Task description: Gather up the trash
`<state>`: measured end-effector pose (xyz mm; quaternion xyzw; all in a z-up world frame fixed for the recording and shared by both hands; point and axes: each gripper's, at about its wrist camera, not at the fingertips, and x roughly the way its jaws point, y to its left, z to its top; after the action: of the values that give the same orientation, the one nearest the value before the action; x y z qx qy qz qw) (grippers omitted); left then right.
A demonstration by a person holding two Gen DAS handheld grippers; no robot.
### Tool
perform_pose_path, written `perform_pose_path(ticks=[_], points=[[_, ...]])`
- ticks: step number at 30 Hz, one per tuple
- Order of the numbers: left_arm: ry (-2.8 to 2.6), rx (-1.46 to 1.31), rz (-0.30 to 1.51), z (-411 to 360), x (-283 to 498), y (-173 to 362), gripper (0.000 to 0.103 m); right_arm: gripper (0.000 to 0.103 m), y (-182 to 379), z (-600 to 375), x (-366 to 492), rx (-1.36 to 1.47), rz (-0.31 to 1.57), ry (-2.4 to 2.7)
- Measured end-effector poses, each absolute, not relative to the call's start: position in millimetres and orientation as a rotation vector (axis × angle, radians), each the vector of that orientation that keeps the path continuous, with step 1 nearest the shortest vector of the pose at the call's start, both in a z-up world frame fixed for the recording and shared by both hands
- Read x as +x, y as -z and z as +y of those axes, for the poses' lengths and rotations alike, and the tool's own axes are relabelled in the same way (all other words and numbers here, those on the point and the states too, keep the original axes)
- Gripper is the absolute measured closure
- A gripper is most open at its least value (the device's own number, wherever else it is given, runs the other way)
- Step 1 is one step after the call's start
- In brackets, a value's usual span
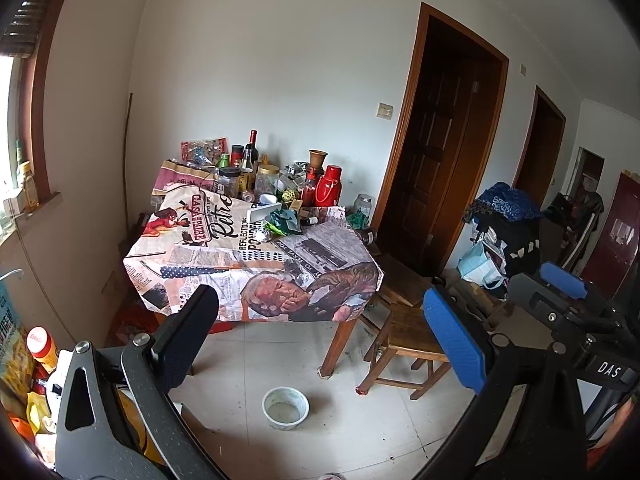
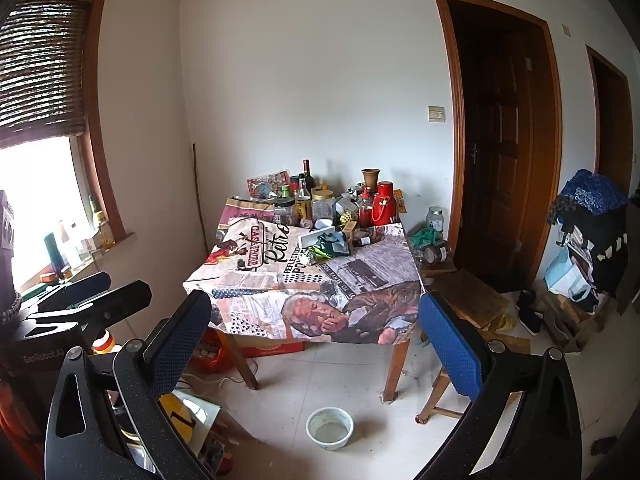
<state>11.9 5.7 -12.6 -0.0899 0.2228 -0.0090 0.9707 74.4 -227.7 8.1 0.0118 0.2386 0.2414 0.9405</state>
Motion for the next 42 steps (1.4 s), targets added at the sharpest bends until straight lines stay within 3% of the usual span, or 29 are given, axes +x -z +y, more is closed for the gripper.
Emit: perform_pose_path(ticks=[42], points=[[0.007, -0.178, 0.462, 16, 16, 11, 0.000, 0.000, -7, -209, 80, 0.005, 0.504, -0.519]])
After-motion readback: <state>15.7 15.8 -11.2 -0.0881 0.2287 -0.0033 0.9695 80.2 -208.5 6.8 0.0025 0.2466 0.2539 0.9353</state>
